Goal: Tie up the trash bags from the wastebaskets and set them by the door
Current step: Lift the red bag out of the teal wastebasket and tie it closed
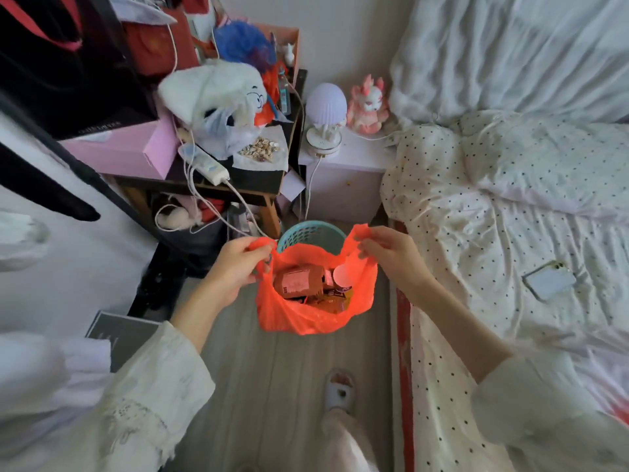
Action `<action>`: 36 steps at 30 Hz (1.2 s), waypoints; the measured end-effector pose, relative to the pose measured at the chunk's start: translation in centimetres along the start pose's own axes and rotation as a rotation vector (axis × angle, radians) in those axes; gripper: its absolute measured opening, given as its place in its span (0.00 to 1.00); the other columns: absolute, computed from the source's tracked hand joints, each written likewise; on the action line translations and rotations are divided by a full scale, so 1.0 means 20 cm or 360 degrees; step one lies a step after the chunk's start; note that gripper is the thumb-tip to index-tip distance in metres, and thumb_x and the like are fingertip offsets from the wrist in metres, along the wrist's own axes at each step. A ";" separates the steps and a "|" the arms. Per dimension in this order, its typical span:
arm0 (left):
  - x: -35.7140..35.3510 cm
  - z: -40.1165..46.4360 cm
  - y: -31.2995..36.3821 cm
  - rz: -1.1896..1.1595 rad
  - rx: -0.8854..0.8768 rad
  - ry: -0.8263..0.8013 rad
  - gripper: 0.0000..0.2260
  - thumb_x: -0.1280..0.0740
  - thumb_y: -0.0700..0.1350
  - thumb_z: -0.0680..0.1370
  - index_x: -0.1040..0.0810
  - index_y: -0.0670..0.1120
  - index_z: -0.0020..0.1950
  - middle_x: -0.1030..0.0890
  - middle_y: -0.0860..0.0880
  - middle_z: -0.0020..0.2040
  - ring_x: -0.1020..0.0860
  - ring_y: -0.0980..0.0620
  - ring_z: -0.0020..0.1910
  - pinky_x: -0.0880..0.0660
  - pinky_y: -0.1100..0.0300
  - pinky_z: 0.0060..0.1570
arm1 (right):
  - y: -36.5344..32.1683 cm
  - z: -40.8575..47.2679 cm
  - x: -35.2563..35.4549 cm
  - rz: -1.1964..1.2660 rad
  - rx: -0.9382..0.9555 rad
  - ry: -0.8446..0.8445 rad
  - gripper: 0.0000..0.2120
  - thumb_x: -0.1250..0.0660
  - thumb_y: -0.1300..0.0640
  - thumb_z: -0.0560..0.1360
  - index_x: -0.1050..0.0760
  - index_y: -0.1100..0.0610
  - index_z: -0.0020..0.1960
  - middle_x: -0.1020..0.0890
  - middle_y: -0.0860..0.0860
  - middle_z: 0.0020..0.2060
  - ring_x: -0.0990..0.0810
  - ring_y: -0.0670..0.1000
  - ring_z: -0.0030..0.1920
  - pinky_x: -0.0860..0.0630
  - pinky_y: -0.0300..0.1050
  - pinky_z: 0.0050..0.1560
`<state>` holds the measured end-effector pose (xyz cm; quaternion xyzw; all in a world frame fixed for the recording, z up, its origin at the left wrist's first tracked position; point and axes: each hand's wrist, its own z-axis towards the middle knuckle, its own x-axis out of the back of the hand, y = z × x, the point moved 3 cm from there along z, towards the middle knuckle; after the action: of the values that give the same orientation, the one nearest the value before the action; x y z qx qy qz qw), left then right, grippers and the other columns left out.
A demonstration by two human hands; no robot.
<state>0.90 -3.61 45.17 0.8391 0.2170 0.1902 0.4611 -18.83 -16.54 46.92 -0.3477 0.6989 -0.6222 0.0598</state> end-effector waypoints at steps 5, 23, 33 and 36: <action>0.10 -0.07 -0.32 0.0119 0.0070 -0.0046 0.07 0.37 0.37 0.76 0.26 0.42 0.53 0.26 0.47 0.36 0.27 0.53 0.32 0.26 0.66 0.28 | 0.26 -0.21 -0.18 -0.0021 -0.0193 0.0075 0.12 0.42 0.70 0.74 0.22 0.63 0.50 0.22 0.46 0.35 0.22 0.35 0.29 0.27 0.27 0.36; 0.10 0.47 -1.90 0.0890 -0.0307 0.0075 0.12 0.37 0.34 0.74 0.26 0.48 0.51 0.24 0.49 0.41 0.25 0.46 0.42 0.29 0.57 0.44 | 1.74 -0.12 -0.96 -0.0438 0.0063 0.0149 0.09 0.37 0.63 0.75 0.20 0.62 0.51 0.27 0.50 0.48 0.24 0.50 0.47 0.31 0.30 0.46; -0.06 0.81 -2.29 0.0203 -0.1070 0.0397 0.15 0.33 0.37 0.73 0.28 0.50 0.57 0.24 0.46 0.57 0.26 0.61 0.51 0.30 0.62 0.57 | 2.39 0.11 -1.09 -0.0399 0.0575 0.0327 0.23 0.31 0.46 0.69 0.24 0.55 0.60 0.28 0.50 0.66 0.32 0.47 0.67 0.39 0.39 0.67; -0.09 0.84 -2.35 -0.0077 -0.1085 0.0213 0.21 0.33 0.37 0.74 0.33 0.53 0.62 0.24 0.51 0.57 0.26 0.64 0.53 0.32 0.61 0.61 | 2.47 0.16 -1.10 -0.0284 0.0665 0.0265 0.30 0.31 0.47 0.70 0.34 0.53 0.70 0.28 0.49 0.68 0.32 0.47 0.69 0.36 0.41 0.69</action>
<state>-0.72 6.39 -3.81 0.6173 0.1905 0.2954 0.7039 -21.06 -7.62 -6.39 -0.3357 0.5240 -0.7826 0.0172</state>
